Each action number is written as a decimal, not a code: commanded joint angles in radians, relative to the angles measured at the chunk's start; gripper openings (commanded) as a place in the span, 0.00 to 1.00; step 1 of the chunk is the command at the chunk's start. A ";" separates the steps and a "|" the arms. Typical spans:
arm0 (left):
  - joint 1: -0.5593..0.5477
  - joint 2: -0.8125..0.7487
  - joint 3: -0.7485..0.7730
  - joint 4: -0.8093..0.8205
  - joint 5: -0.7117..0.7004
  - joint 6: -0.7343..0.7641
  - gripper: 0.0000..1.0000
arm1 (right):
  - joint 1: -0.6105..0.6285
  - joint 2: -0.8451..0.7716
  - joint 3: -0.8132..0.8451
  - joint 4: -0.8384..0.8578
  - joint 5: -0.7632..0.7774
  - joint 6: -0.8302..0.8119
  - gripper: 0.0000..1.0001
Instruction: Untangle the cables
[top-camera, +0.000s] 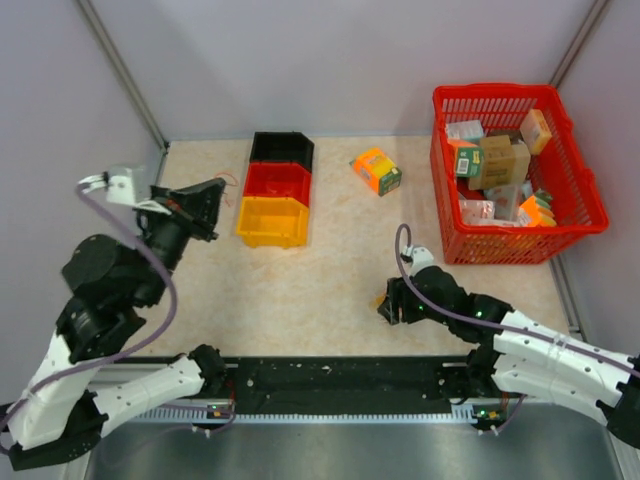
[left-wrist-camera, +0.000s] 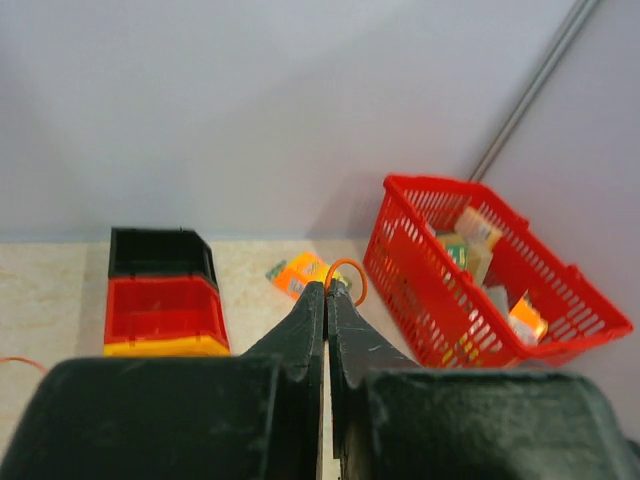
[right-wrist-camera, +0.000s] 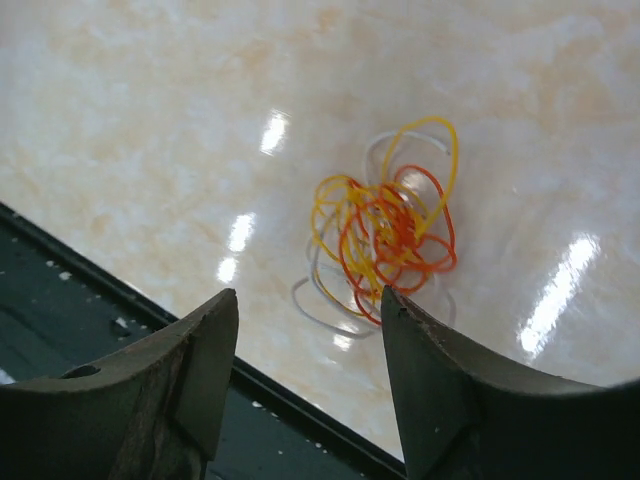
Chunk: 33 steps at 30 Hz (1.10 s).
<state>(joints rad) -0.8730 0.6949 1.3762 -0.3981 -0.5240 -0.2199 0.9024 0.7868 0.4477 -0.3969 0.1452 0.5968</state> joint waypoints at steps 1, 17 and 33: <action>-0.001 0.084 -0.083 -0.034 0.068 -0.113 0.00 | 0.000 0.003 0.103 0.098 -0.096 -0.088 0.59; 0.063 0.353 -0.467 -0.130 -0.051 -0.443 0.00 | -0.002 -0.199 0.014 -0.022 0.022 0.009 0.58; 0.063 0.816 -0.388 0.068 0.630 -0.331 0.00 | -0.003 -0.196 0.005 -0.008 0.017 0.032 0.58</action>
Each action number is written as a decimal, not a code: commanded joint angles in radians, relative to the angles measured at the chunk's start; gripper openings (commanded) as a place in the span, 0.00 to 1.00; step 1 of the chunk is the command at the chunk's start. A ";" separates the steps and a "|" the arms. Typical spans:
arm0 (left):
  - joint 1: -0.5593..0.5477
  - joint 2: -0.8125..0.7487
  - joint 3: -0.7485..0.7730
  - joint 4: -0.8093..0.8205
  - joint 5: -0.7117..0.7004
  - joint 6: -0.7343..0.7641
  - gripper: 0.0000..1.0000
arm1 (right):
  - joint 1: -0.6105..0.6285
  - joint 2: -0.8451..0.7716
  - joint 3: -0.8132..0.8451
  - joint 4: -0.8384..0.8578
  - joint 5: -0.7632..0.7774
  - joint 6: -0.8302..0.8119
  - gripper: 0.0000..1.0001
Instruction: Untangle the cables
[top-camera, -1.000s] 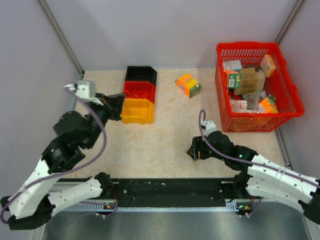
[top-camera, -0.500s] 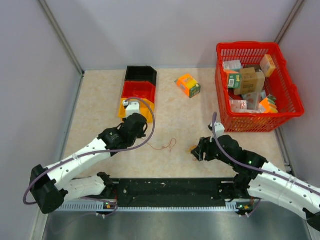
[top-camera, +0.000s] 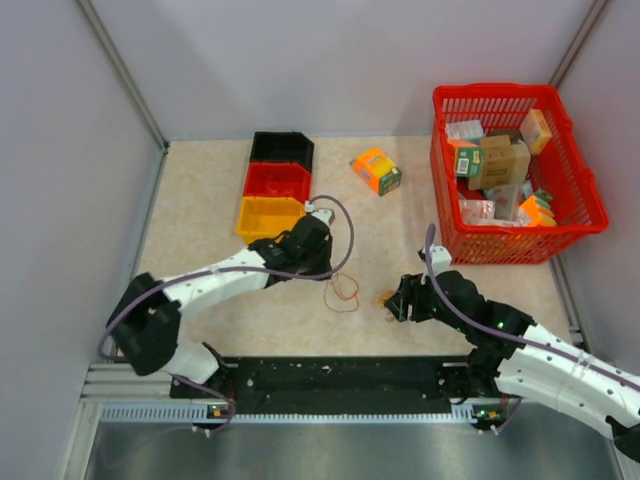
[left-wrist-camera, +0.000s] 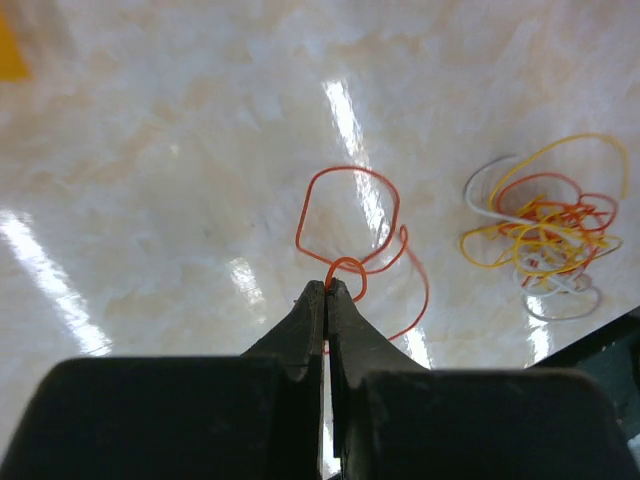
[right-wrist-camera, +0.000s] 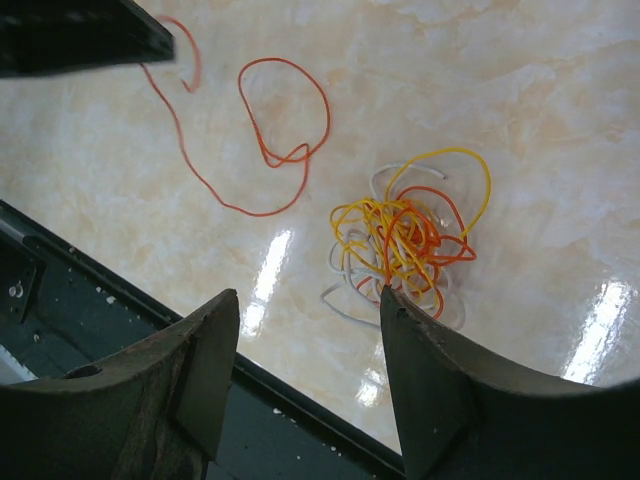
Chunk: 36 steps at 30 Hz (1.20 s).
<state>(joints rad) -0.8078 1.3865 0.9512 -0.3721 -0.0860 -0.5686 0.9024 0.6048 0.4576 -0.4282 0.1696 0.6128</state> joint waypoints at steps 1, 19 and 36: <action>-0.004 0.149 0.037 0.061 0.210 0.015 0.00 | -0.003 -0.023 -0.010 0.022 -0.007 0.021 0.58; -0.004 0.099 -0.009 0.119 0.209 0.045 0.47 | -0.003 -0.099 -0.051 -0.001 -0.013 0.058 0.58; 0.029 0.233 0.129 -0.066 0.262 0.331 0.93 | -0.003 -0.080 -0.060 0.009 -0.021 0.064 0.58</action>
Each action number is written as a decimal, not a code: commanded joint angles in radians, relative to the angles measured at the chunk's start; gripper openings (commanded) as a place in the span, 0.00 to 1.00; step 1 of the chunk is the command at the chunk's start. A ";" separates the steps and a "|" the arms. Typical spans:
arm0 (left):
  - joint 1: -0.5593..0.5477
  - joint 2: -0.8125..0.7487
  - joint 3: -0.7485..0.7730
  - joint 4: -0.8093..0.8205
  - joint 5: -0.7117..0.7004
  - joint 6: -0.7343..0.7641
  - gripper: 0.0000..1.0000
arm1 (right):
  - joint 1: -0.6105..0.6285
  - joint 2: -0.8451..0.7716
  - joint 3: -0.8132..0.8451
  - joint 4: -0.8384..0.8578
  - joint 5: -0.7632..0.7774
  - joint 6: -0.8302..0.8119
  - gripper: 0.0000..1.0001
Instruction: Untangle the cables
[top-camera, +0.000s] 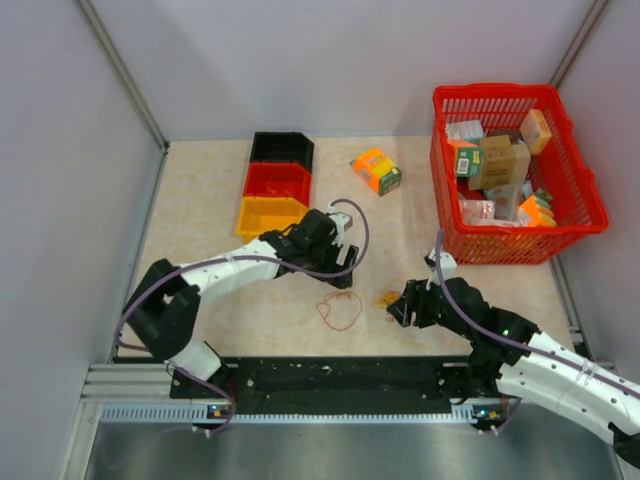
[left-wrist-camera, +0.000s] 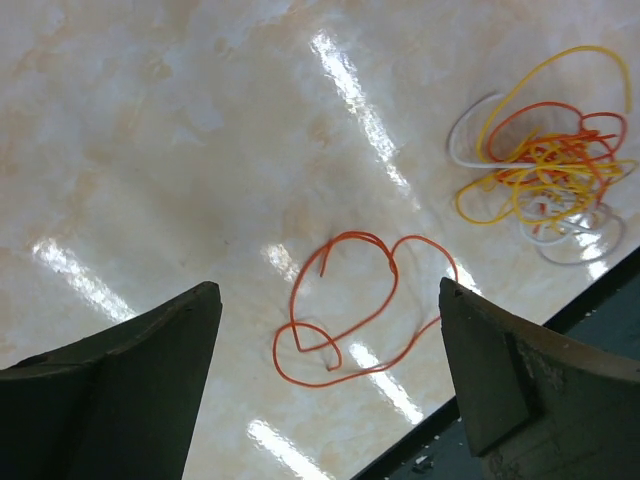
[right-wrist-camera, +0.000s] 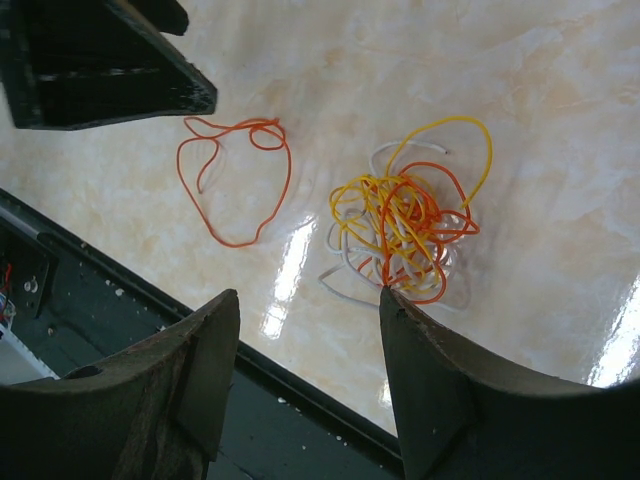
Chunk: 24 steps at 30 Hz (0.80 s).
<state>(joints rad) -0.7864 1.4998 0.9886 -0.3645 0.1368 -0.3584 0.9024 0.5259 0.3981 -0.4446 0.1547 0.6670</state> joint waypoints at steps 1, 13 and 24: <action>0.006 0.140 0.097 -0.071 0.058 0.133 0.91 | -0.002 -0.006 -0.001 0.024 -0.010 0.011 0.58; -0.128 0.226 0.097 0.015 -0.036 -0.034 0.87 | -0.002 -0.041 -0.025 0.012 0.003 0.031 0.58; -0.293 0.258 0.114 -0.100 -0.454 -0.175 0.66 | -0.002 -0.064 -0.042 0.006 0.008 0.029 0.58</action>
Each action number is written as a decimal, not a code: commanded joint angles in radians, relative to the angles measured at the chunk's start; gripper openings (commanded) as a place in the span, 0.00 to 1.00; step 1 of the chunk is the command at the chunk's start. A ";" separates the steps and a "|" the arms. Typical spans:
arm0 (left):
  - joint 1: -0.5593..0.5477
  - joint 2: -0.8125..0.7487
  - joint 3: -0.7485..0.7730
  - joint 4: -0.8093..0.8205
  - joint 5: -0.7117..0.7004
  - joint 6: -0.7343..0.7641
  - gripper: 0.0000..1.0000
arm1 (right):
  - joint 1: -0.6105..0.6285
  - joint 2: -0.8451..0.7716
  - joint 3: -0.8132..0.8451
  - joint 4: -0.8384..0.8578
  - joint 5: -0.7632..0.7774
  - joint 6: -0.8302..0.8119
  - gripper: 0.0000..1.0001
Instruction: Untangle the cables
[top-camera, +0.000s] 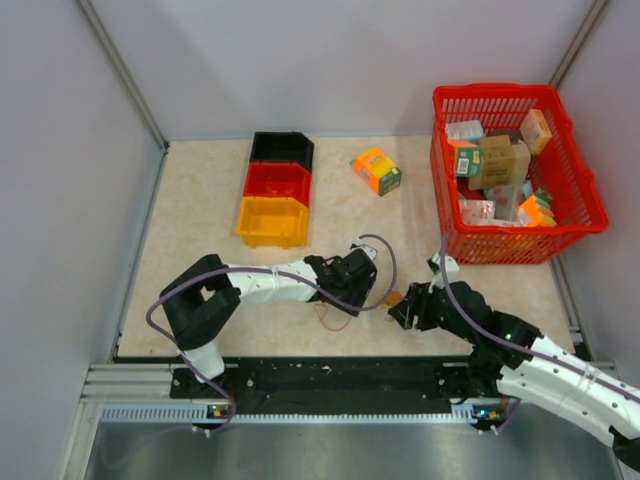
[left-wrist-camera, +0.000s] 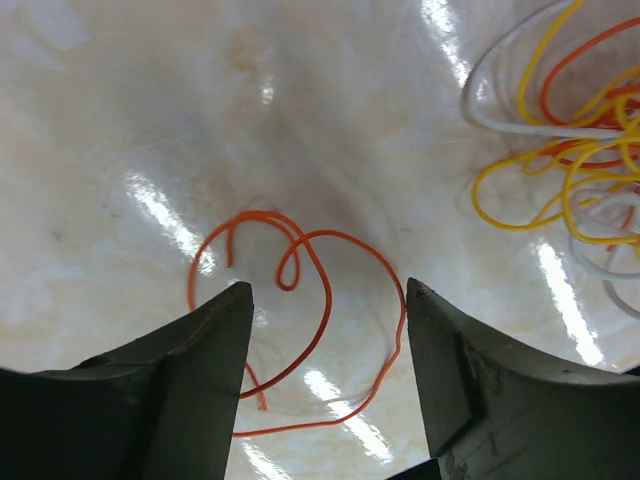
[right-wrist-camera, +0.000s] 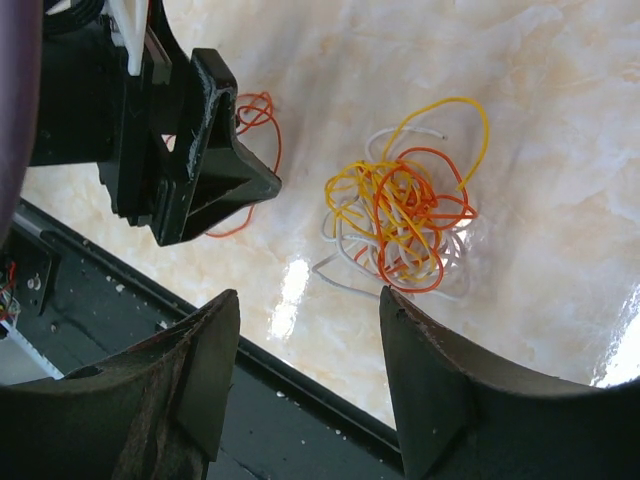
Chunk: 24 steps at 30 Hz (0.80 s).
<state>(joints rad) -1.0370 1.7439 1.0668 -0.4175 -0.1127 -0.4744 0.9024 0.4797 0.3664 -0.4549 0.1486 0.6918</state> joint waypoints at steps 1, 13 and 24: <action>-0.047 0.016 0.039 -0.047 -0.217 -0.061 0.60 | -0.003 -0.018 -0.009 0.016 0.012 0.005 0.58; 0.034 -0.064 0.074 -0.023 -0.222 -0.001 0.00 | -0.003 -0.055 -0.012 -0.013 0.028 0.008 0.58; 0.350 -0.333 0.200 0.106 0.056 0.013 0.00 | -0.003 -0.039 0.006 -0.018 0.054 -0.003 0.58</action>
<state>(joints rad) -0.7559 1.5051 1.1660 -0.4168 -0.1398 -0.4683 0.9024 0.4339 0.3576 -0.4816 0.1722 0.6918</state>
